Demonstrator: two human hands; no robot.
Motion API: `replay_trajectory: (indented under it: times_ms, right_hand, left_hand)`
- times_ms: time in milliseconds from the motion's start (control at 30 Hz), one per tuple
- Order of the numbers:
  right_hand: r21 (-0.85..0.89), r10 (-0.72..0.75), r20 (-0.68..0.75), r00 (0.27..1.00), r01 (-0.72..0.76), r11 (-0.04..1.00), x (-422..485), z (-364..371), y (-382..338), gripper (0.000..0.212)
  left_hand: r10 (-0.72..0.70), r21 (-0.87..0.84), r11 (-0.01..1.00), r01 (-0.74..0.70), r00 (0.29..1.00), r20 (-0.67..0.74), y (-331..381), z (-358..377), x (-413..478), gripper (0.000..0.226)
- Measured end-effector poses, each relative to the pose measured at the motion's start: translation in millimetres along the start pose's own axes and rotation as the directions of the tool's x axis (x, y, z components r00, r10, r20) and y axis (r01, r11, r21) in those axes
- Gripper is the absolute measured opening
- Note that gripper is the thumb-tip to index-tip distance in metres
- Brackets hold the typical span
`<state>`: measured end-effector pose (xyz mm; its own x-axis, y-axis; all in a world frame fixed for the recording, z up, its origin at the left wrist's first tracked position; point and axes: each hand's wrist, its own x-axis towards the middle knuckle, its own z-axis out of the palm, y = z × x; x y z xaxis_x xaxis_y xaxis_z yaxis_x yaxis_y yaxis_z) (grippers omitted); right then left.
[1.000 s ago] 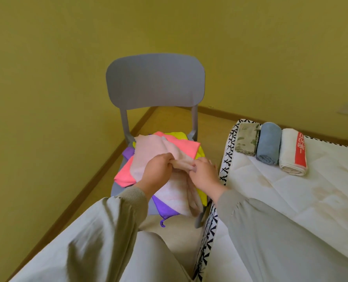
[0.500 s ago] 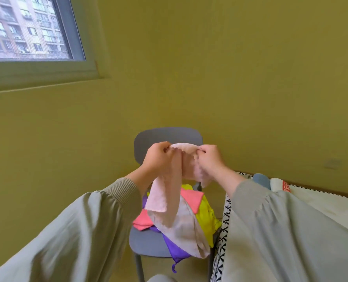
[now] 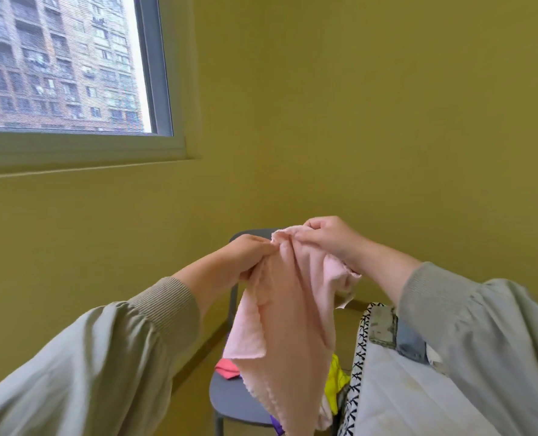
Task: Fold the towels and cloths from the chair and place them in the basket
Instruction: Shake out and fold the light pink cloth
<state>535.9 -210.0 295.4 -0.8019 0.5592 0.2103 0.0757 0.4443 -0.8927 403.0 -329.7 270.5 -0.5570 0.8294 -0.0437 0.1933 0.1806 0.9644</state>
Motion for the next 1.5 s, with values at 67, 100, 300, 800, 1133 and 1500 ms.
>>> replay_trajectory:
  times_ms: [67,100,300,800,1133,1500]
  right_hand:
    - [0.057,0.018,-0.028,0.999,-0.016,0.998,1.5,1.2,-7.8,0.025]
    - [0.059,0.029,-0.04,0.999,-0.027,0.998,2.2,0.5,-11.7,0.026]
    - [0.135,0.07,0.065,0.995,-0.078,0.988,5.1,-21.7,-26.9,0.025]
    - [0.029,0.039,0.21,0.977,-0.046,0.999,-7.3,-24.9,-30.1,0.029]
    - [-0.073,-0.02,0.247,0.969,0.039,0.997,-4.1,-13.5,-4.3,0.021]
    - [-0.172,-0.137,-0.083,0.987,0.121,0.978,2.3,-3.3,-12.7,0.044]
  left_hand:
    - [-0.013,-0.034,0.999,0.012,1.0,-0.011,7.1,-5.3,-4.9,0.02]
    - [-0.014,-0.058,0.998,0.013,1.0,-0.008,11.7,-7.4,-7.7,0.022]
    - [-0.008,-0.089,0.996,0.013,0.998,0.056,42.0,-16.7,-23.5,0.024]
    - [0.059,0.281,0.958,-0.058,0.998,0.003,71.3,-5.6,-28.1,0.018]
    - [0.205,0.518,0.846,-0.124,0.974,-0.101,65.2,-4.3,-20.6,0.014]
    - [0.264,0.901,0.417,-0.116,0.965,0.002,44.2,-11.1,-13.7,0.027]
